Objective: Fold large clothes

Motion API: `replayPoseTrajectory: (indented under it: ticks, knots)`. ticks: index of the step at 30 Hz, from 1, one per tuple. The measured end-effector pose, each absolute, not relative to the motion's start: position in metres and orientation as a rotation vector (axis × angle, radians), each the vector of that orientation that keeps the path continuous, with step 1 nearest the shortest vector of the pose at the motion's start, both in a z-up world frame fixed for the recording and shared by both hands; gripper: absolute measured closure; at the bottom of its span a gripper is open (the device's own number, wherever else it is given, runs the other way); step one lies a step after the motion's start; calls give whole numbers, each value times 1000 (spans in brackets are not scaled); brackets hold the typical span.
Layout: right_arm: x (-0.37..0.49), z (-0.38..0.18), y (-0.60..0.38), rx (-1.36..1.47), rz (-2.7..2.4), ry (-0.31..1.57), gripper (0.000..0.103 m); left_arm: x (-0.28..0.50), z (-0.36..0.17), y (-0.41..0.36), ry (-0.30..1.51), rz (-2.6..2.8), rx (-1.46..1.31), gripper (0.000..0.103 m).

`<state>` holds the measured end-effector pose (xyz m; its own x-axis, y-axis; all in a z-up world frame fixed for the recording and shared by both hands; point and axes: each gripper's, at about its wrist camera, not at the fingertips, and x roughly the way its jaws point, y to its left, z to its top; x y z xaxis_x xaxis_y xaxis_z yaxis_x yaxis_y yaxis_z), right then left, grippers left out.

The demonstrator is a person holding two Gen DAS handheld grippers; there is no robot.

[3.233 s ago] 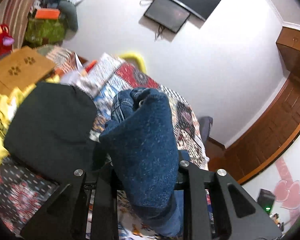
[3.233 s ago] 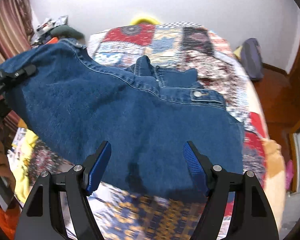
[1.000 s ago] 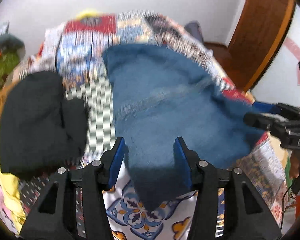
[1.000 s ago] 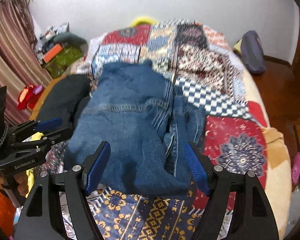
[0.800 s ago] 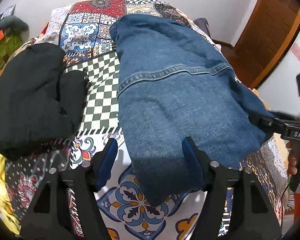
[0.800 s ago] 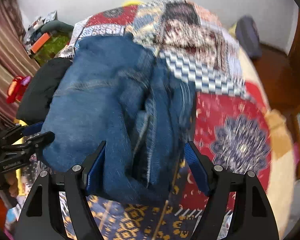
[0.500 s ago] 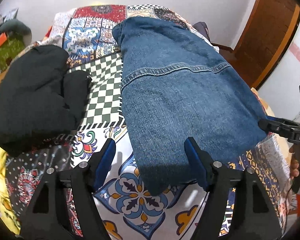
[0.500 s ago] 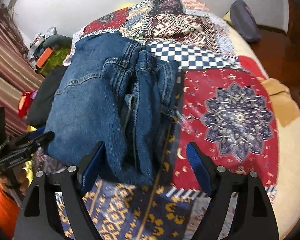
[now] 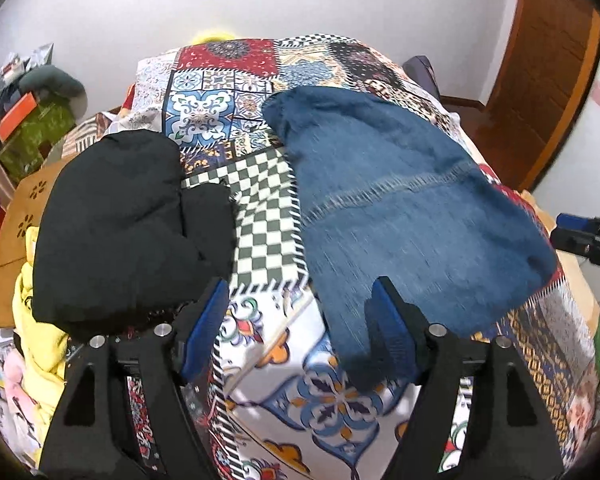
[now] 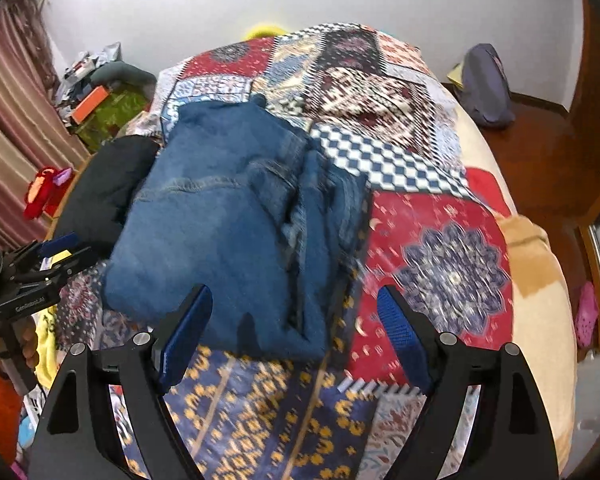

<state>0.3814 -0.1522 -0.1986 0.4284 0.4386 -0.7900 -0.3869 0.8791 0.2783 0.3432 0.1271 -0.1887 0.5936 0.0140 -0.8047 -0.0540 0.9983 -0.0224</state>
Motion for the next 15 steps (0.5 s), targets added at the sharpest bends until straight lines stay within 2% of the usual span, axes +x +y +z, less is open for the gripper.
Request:
replayPoseTrajectory:
  ticks: [10,12,15]
  knots:
    - [436,-249,-131,124,552,1148,21,404,-236,151,1094,-167,-382,25]
    - [446,-263,-137,177,590,1202,18,413,-249,153,1111,-212,-468,19]
    - [455,-275,-145,251,608,1240,7,426,-263,155,1131,-272,-555,14]
